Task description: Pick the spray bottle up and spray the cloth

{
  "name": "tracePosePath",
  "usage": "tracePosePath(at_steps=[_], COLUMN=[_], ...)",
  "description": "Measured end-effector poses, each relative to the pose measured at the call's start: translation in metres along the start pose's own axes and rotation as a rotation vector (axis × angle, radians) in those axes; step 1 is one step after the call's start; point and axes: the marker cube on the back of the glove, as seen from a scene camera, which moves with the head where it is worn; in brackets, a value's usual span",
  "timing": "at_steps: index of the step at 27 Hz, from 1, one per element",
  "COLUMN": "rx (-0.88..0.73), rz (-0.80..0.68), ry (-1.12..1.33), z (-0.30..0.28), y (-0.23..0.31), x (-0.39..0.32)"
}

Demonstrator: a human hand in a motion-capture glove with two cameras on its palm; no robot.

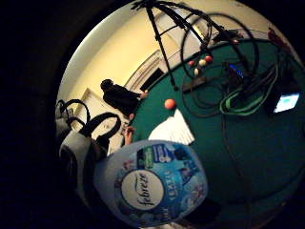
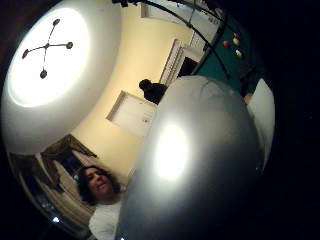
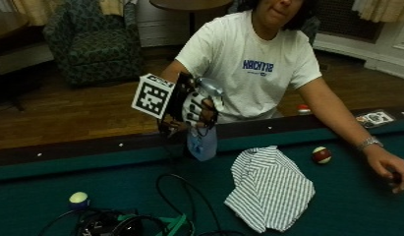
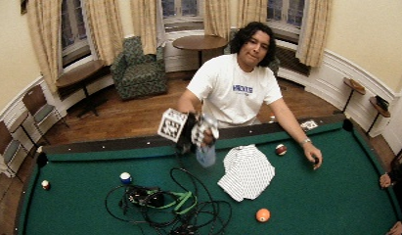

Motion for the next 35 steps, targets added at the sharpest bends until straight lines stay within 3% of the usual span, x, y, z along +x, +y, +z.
tracePosePath(at_steps=[8, 15, 27, 35], rx=[-0.19, -0.452, -0.908, -1.127], rz=[0.018, 0.156, 0.359, 0.452], ry=[0.127, 0.384, 0.805, 1.007], z=[-0.03, 0.017, 0.133, 0.187], y=[-0.026, -0.045, -0.018, 0.012], x=[-0.082, -0.109, -0.055, 0.013])
